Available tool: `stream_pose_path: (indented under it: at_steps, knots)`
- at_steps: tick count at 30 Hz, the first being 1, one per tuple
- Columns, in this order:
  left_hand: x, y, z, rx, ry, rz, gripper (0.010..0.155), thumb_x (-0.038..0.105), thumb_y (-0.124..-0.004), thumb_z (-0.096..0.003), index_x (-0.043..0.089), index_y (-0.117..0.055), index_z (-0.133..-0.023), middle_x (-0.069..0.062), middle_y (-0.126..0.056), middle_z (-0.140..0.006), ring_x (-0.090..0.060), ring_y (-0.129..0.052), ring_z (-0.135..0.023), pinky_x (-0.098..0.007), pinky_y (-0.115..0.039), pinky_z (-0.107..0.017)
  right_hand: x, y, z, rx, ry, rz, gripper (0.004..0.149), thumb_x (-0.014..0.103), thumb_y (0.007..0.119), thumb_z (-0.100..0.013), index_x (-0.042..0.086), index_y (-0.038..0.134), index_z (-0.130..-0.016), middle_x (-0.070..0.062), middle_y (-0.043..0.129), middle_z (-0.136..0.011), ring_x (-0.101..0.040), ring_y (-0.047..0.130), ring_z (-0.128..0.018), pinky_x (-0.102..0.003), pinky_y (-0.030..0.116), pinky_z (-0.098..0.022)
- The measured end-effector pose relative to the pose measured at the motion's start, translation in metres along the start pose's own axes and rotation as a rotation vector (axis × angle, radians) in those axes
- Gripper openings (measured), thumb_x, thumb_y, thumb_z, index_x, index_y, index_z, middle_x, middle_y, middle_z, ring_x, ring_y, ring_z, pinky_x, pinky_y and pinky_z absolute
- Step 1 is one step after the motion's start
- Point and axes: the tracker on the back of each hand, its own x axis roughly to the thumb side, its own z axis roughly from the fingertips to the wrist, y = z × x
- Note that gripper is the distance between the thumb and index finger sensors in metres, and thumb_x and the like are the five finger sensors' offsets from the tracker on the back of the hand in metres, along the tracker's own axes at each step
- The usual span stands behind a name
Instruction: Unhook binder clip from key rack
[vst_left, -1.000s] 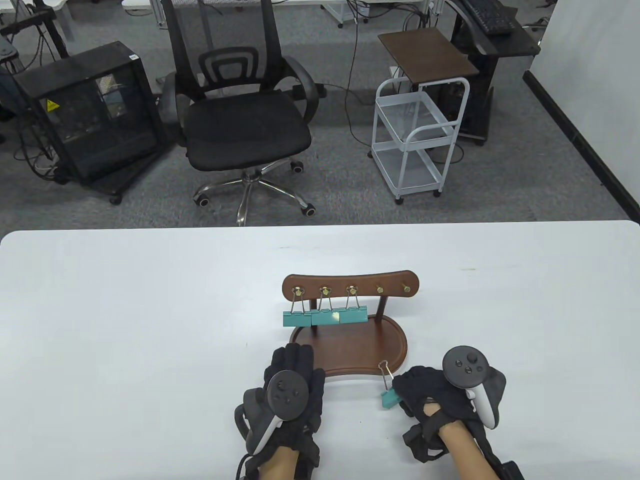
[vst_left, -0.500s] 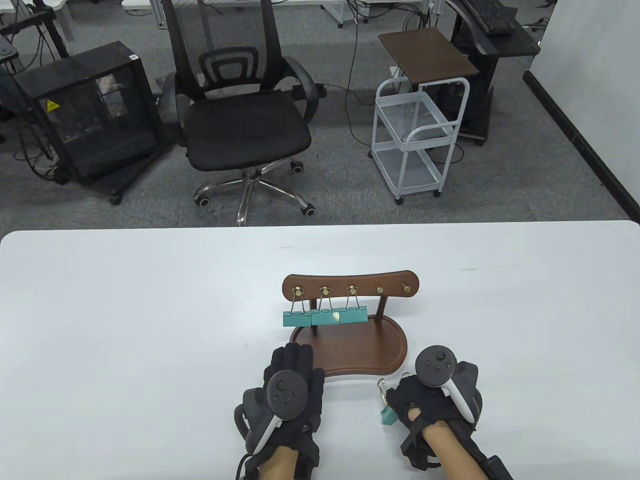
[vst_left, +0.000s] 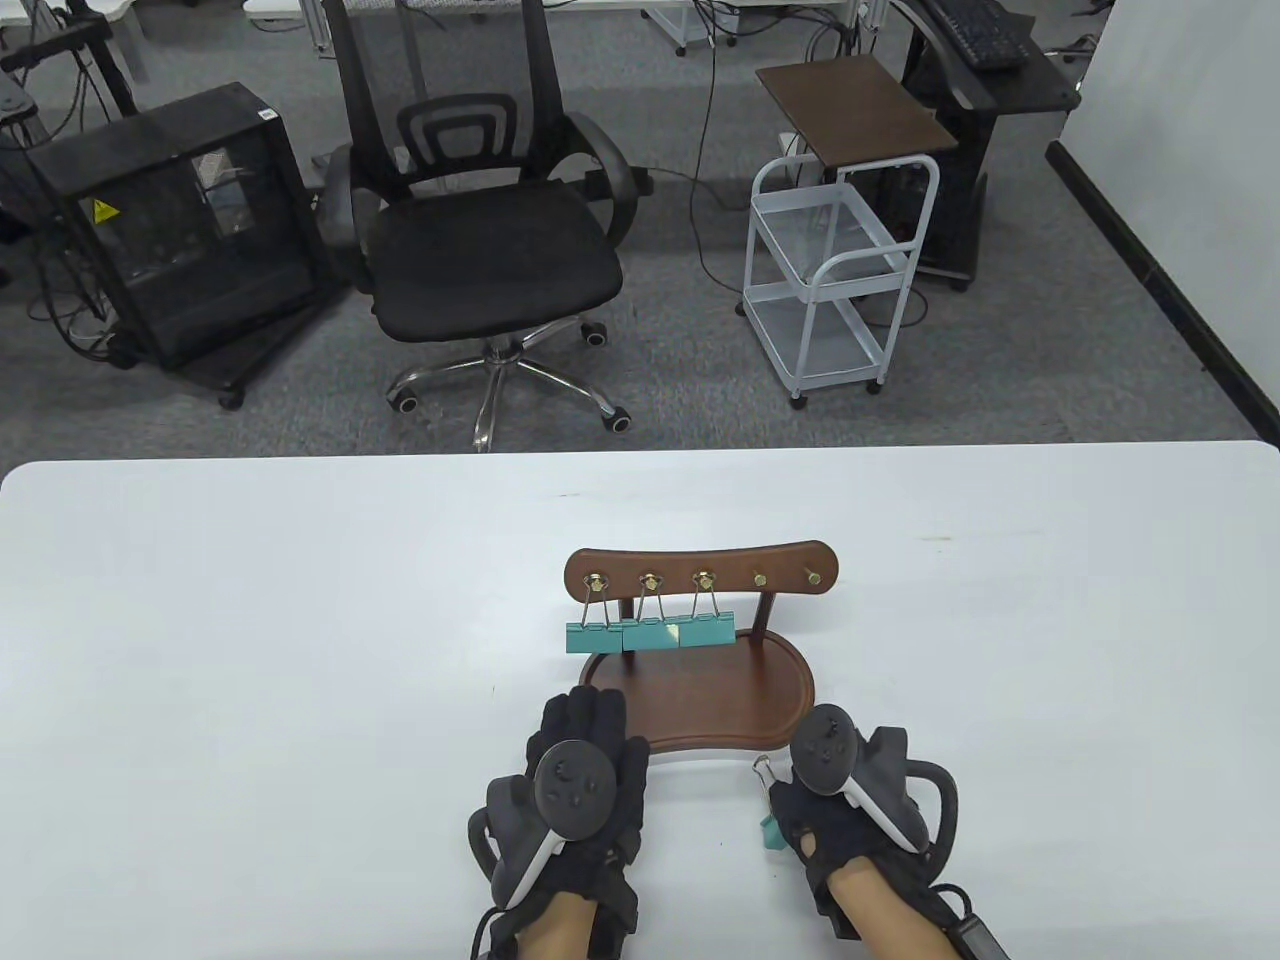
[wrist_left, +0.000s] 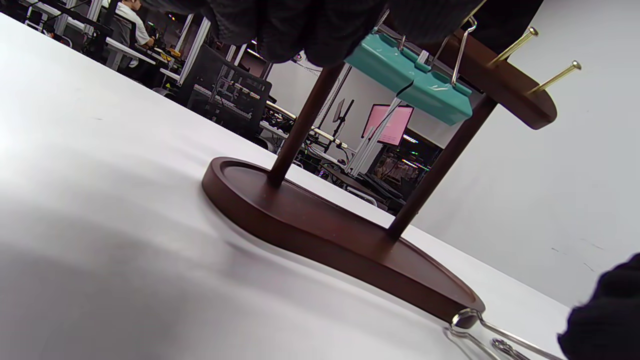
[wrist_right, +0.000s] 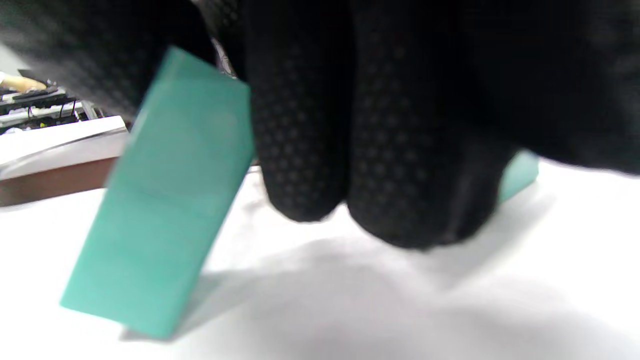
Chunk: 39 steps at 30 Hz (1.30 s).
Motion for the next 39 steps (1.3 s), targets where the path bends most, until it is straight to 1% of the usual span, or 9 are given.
stream_pose_path:
  at_steps: [7,9,18,19,20,21,26,33,39]
  knots:
    - [0.000,0.000,0.000,0.002,-0.002,-0.006,0.063,0.053,-0.059,-0.0544,0.028,-0.057,-0.112,-0.003,-0.052,-0.120,-0.030,-0.044,-0.111,-0.051,-0.046,-0.076,0.002,0.002,0.001,0.003,0.013,0.084,0.046,0.051,0.089,-0.032,0.014,0.090,-0.059,-0.008,0.108,-0.031,-0.029,0.109,-0.021,-0.039,0.094,-0.010]
    - [0.000,0.000,0.000,0.003,-0.001,-0.005,0.063,0.053,-0.059,-0.0544,0.028,-0.057,-0.112,-0.003,-0.052,-0.120,-0.030,-0.044,-0.111,-0.051,-0.046,-0.076,0.001,0.002,0.000,0.010,0.018,0.089,0.046,0.051,0.089,-0.032,0.014,0.090,-0.059,-0.007,0.108,-0.031,-0.034,0.108,-0.015,-0.040,0.094,-0.010]
    - [0.000,0.000,0.000,0.005,-0.002,-0.004,0.063,0.053,-0.059,-0.0544,0.028,-0.057,-0.112,-0.003,-0.052,-0.120,-0.029,-0.044,-0.111,-0.051,-0.046,-0.076,-0.003,0.002,0.000,0.012,0.031,0.073,0.045,0.051,0.088,-0.033,0.014,0.091,-0.058,-0.007,0.107,-0.031,-0.035,0.108,-0.017,-0.040,0.093,-0.011]
    - [0.000,0.000,0.000,0.005,-0.002,-0.004,0.063,0.053,-0.058,-0.0544,0.029,-0.057,-0.112,-0.003,-0.052,-0.120,-0.030,-0.044,-0.111,-0.051,-0.046,-0.076,-0.003,0.002,0.000,0.010,0.030,0.076,0.043,0.050,0.088,-0.033,0.014,0.092,-0.056,-0.006,0.107,-0.031,-0.030,0.108,-0.023,-0.040,0.093,-0.012]
    - [0.000,0.000,0.000,0.005,-0.002,-0.003,0.063,0.053,-0.058,-0.0544,0.028,-0.057,-0.112,-0.003,-0.052,-0.120,-0.030,-0.044,-0.111,-0.051,-0.046,-0.076,-0.003,0.002,0.000,0.007,0.028,0.085,0.043,0.050,0.088,-0.033,0.015,0.092,-0.056,-0.006,0.107,-0.031,-0.035,0.108,-0.017,-0.040,0.093,-0.012]
    - [0.000,0.000,0.000,0.006,-0.002,-0.003,0.063,0.053,-0.058,-0.0544,0.028,-0.057,-0.112,-0.003,-0.052,-0.120,-0.029,-0.044,-0.111,-0.051,-0.046,-0.076,-0.003,0.002,0.000,0.006,0.029,0.083,0.043,0.050,0.088,-0.033,0.015,0.092,-0.056,-0.006,0.107,-0.031,-0.030,0.108,-0.023,-0.040,0.093,-0.012]
    - [0.000,0.000,0.000,0.007,-0.002,-0.001,0.063,0.053,-0.058,-0.0545,0.028,-0.057,-0.112,-0.003,-0.052,-0.120,-0.030,-0.044,-0.111,-0.051,-0.046,-0.076,-0.005,0.000,0.000,-0.006,0.028,0.061,0.041,0.049,0.087,-0.034,0.015,0.092,-0.056,-0.007,0.107,-0.031,-0.030,0.108,-0.023,-0.040,0.093,-0.012]
    - [0.000,0.000,0.000,0.008,-0.003,0.003,0.063,0.053,-0.058,-0.0544,0.028,-0.057,-0.112,-0.003,-0.052,-0.120,-0.029,-0.044,-0.112,-0.051,-0.046,-0.076,-0.008,-0.010,0.004,-0.135,-0.020,-0.034,0.040,0.048,0.086,-0.034,0.016,0.092,-0.057,-0.011,0.107,-0.037,-0.030,0.108,-0.024,-0.040,0.094,-0.013]
    - [0.000,0.000,-0.001,0.010,-0.004,0.007,0.063,0.053,-0.058,-0.0544,0.028,-0.057,-0.112,-0.003,-0.052,-0.120,-0.029,-0.044,-0.112,-0.051,-0.046,-0.076,-0.011,-0.025,0.008,-0.288,-0.058,-0.212,0.046,0.050,0.081,-0.036,0.017,0.088,-0.066,-0.014,0.104,-0.050,-0.035,0.105,-0.039,-0.043,0.092,-0.024]
